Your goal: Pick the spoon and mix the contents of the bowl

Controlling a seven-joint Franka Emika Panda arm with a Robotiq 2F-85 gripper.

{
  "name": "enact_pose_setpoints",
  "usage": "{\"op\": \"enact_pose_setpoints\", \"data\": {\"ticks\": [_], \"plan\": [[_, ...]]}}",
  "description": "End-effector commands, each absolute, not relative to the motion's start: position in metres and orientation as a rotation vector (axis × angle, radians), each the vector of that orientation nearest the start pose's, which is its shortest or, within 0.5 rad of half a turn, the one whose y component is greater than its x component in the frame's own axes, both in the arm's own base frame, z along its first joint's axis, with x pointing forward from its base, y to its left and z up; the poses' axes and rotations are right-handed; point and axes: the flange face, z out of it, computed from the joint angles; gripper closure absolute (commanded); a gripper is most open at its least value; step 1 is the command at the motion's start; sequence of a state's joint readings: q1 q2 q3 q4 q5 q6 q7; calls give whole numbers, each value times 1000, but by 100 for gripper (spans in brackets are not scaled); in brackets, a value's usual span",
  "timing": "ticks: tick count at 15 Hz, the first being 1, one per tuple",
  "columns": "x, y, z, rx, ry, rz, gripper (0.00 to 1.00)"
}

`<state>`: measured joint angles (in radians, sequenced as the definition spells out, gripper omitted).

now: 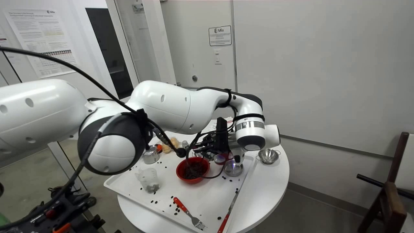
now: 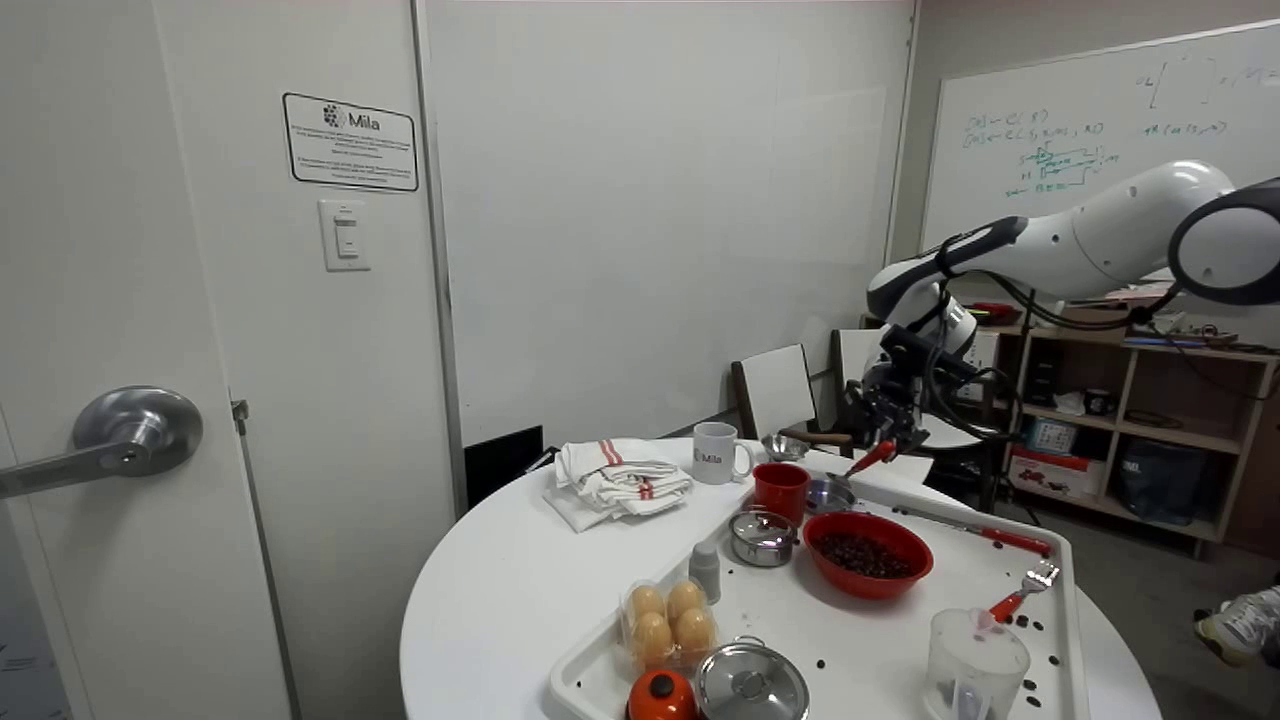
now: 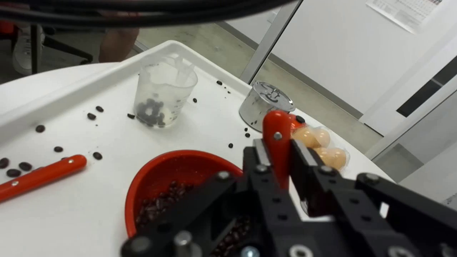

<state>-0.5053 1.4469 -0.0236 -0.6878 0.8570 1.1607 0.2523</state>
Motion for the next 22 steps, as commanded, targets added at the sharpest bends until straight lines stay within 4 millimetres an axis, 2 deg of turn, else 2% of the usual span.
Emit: {"op": "enact_pose_setpoints", "data": {"ticks": [1,8,12,15,18,22], "plan": [[640,-260,65,-1946,854,852,93],[623,-309,68,-2129,1013,722,93],[612,-331,86,-2208,1095,597,93],[604,-341,106,-2343,1188,546,94],[593,-336,116,-2487,1253,568,94],[573,-309,115,-2700,1182,708,94]]}}
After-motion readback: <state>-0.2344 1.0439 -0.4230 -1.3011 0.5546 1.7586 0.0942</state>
